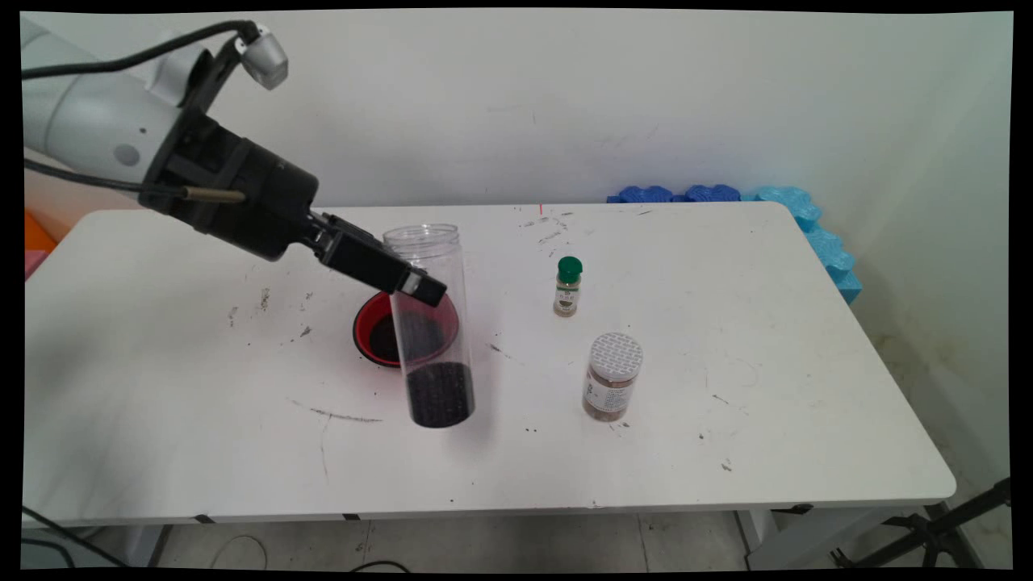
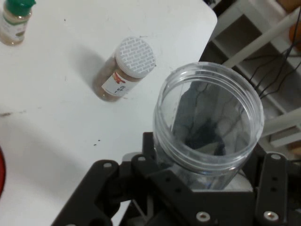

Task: Pour the black seasoning powder in the red bowl

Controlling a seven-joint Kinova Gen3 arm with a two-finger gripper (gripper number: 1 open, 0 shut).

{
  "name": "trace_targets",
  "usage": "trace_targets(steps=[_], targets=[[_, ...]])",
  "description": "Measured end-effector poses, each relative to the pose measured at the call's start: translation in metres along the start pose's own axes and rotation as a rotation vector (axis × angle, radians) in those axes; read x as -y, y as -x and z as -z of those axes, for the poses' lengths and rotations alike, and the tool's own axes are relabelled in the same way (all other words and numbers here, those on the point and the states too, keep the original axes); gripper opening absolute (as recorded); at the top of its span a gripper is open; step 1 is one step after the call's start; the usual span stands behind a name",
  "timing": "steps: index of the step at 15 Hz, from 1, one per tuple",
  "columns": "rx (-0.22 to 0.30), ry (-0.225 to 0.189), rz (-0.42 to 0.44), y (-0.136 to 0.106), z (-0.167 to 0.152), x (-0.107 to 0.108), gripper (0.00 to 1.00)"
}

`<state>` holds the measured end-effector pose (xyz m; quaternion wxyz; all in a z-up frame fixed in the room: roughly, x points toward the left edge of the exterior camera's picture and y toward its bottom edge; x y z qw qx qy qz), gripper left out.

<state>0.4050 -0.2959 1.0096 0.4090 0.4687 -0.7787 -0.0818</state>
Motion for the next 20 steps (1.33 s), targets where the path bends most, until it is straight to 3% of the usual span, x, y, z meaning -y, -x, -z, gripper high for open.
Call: trace_targets(steps=[6, 13, 20], targets=[[-0.02, 0.043, 0.171, 0.0, -0.007, 0.009, 0.0], [-0.024, 0.049, 0.328, 0.005, -0.018, 0.022, 0.0], [-0.056, 0.071, 0.603, 0.002, -0.032, 0.04, 0.0]])
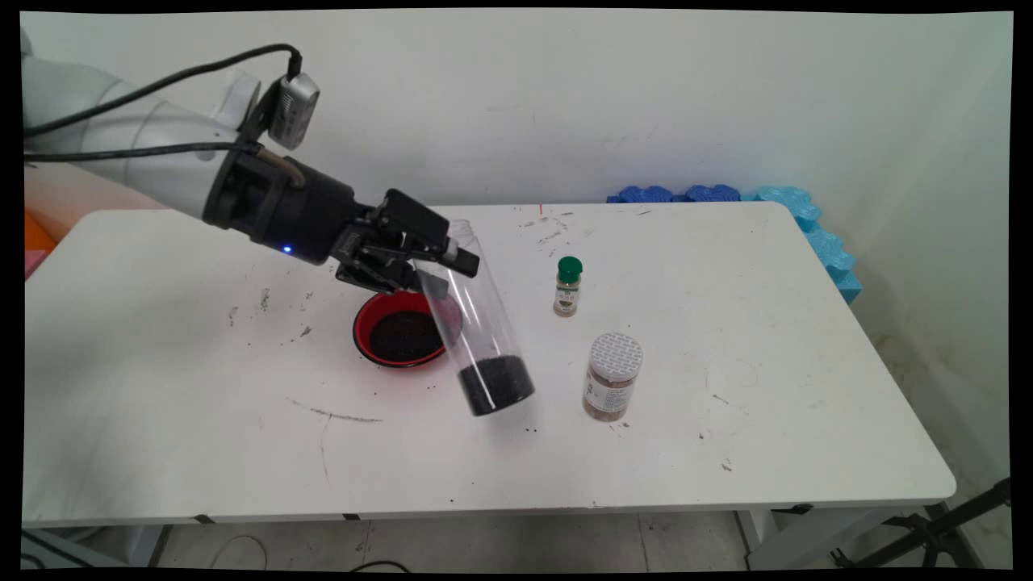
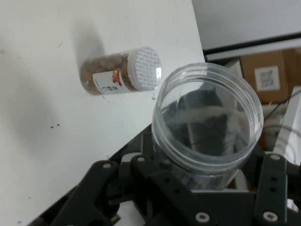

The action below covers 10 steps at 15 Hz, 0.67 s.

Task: Pour the black seasoning powder in the red bowl

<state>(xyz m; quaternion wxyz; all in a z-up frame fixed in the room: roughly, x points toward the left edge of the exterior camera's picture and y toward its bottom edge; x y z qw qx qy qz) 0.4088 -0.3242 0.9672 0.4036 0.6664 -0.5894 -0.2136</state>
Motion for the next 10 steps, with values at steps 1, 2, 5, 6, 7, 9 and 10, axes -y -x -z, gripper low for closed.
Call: trace_targets(steps=[1, 2, 5, 6, 7, 9, 10], targets=[[-0.008, 0.004, 0.05, -0.002, -0.002, 0.002, 0.0], [-0.014, 0.006, 0.084, -0.003, -0.003, 0.004, 0.0], [-0.045, 0.012, 0.238, -0.009, -0.008, 0.013, 0.0], [-0.053, 0.013, 0.274, -0.01, -0.009, 0.016, 0.0], [-0.057, 0.013, 0.298, -0.012, -0.01, 0.017, 0.0], [-0.067, 0.012, 0.349, -0.014, -0.012, 0.022, 0.0], [-0.075, 0.01, 0.376, -0.016, -0.013, 0.025, 0.0]])
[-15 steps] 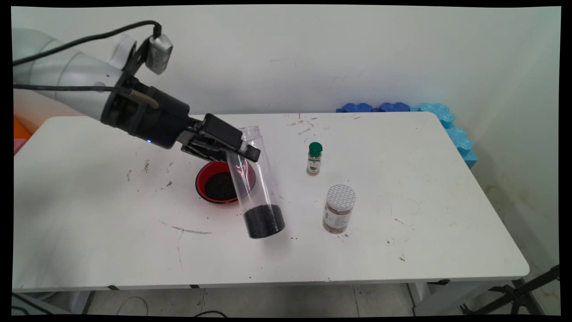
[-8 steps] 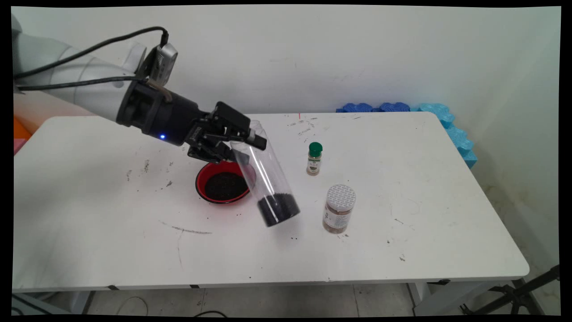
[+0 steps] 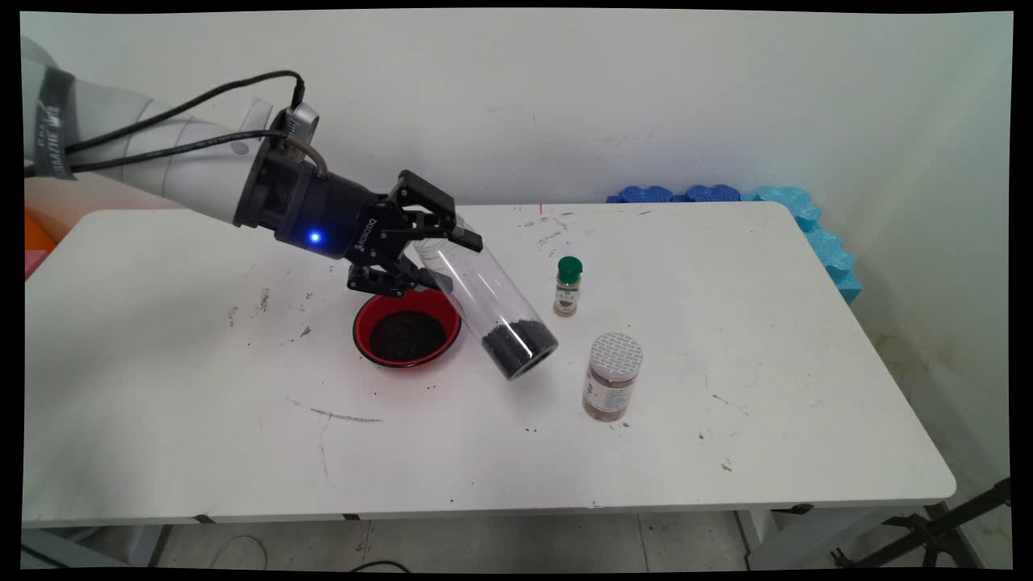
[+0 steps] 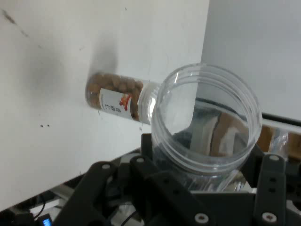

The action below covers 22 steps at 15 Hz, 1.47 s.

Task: Pour the black seasoning powder in the red bowl

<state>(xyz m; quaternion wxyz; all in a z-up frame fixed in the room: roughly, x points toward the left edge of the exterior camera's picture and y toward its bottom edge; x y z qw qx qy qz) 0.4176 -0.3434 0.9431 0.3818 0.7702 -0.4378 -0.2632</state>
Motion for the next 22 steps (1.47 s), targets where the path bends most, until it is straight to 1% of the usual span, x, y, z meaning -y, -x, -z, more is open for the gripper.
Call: trace_targets(steps=[3, 9, 16, 22], targets=[[-0.027, -0.002, 0.084, -0.008, -0.003, 0.007, 0.0], [-0.063, -0.001, 0.212, -0.016, -0.005, 0.018, 0.0], [-0.083, 0.0, 0.362, -0.019, -0.003, 0.035, 0.0], [-0.09, 0.007, 0.479, -0.021, -0.002, 0.048, 0.0]])
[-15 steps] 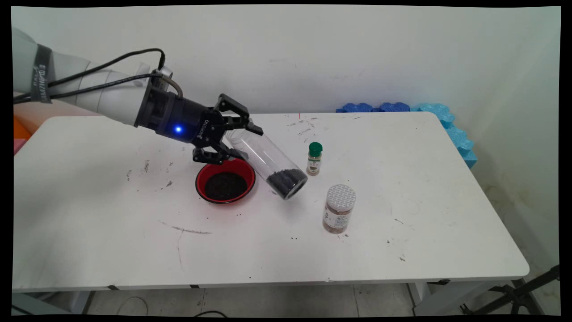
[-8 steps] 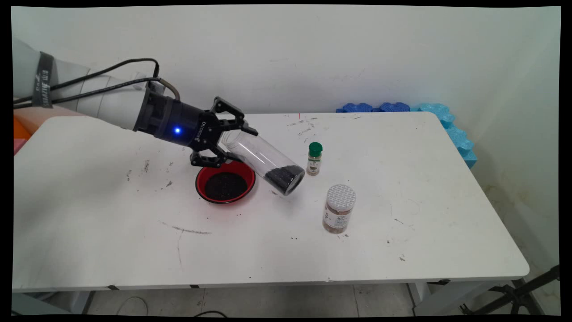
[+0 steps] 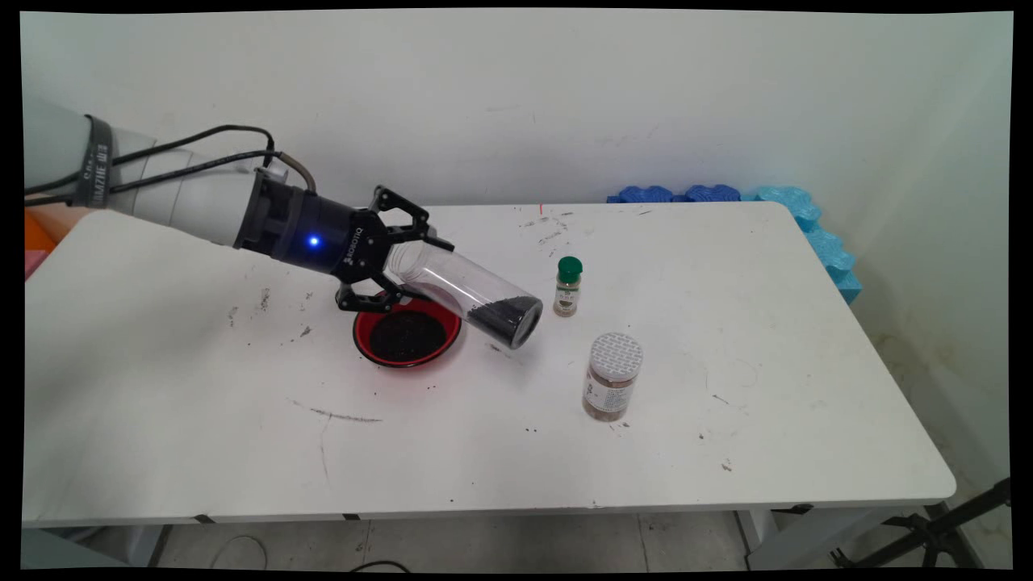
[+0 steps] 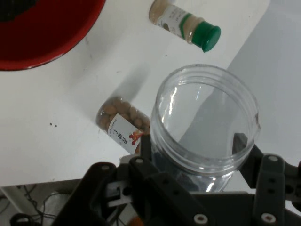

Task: Pour the black seasoning powder in the red bowl

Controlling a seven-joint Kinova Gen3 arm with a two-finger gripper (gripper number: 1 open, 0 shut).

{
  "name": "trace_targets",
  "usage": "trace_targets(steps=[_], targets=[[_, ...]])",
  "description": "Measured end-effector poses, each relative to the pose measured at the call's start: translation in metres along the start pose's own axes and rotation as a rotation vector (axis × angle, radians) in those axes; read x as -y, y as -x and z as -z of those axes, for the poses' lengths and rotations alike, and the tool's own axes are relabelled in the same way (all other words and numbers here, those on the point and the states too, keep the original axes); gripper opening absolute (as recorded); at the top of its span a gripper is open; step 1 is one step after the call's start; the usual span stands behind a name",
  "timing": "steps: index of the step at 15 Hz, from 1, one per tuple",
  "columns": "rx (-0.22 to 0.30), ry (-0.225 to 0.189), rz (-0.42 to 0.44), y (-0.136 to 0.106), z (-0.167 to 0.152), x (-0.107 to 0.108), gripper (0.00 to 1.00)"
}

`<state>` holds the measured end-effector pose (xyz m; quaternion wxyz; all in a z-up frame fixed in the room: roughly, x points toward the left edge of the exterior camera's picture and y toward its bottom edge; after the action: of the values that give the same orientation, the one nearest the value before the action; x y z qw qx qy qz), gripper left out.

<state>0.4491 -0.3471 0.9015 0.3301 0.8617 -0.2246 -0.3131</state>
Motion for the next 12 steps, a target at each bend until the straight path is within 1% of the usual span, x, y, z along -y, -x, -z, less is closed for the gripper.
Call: trace_targets(steps=[2, 8, 12], targets=[[0.0, 0.002, 0.034, -0.001, 0.0, 0.002, 0.0], [0.003, 0.018, 0.184, -0.005, 0.002, 0.01, 0.0], [0.012, 0.027, 0.256, -0.006, 0.003, 0.014, 0.0]])
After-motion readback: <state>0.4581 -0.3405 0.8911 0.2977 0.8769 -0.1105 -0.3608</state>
